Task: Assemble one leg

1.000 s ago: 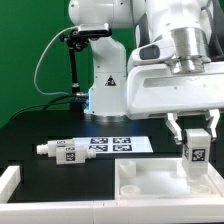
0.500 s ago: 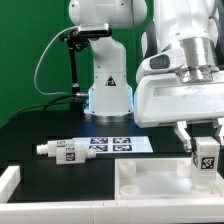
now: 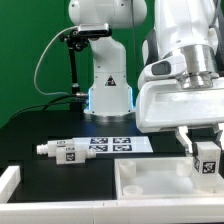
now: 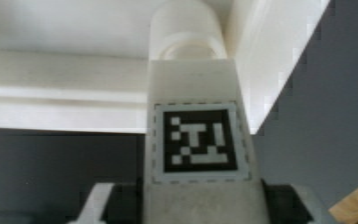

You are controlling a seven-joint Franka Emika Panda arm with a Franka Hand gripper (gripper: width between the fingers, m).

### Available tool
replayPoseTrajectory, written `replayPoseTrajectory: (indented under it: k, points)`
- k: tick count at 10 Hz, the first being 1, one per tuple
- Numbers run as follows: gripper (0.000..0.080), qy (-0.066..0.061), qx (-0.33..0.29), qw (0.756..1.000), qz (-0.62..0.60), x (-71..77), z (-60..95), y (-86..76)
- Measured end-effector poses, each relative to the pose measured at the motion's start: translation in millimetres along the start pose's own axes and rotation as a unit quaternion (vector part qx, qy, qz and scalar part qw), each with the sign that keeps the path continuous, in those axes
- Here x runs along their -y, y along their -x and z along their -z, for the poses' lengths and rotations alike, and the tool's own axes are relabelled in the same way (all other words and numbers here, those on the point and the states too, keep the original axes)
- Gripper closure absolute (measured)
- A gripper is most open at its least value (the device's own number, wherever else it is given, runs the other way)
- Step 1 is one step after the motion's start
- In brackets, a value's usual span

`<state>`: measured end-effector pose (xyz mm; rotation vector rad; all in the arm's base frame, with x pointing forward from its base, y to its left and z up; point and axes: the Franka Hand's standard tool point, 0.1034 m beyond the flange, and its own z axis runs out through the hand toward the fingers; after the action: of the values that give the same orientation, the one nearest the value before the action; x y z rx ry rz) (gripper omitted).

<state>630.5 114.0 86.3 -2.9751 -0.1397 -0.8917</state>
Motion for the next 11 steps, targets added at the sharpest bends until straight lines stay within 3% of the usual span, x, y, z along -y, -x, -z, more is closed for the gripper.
replayPoseTrajectory:
  k: [5,6,7,8,9,11]
  points:
    - [0.0507,0.001,-0.014,1.0,0.004,0.0,0.5,2.7]
    - [0.0293,0.001,0.012,1.0,0.003,-2.8,0.2,4.2]
    - [0.0293,0.001,0.041,0.999,-0.007,-9.5,4.3,-0.7]
    - [0.0181,-0.003,0.076,0.997,-0.018,-8.9,4.5,-3.4]
    - [0.0159,-0.007,0.123,0.992,-0.032,-4.7,1.9,-4.2]
    - [0.0151,-0.011,0.2,0.978,-0.053,-10.0,-5.3,-8.7]
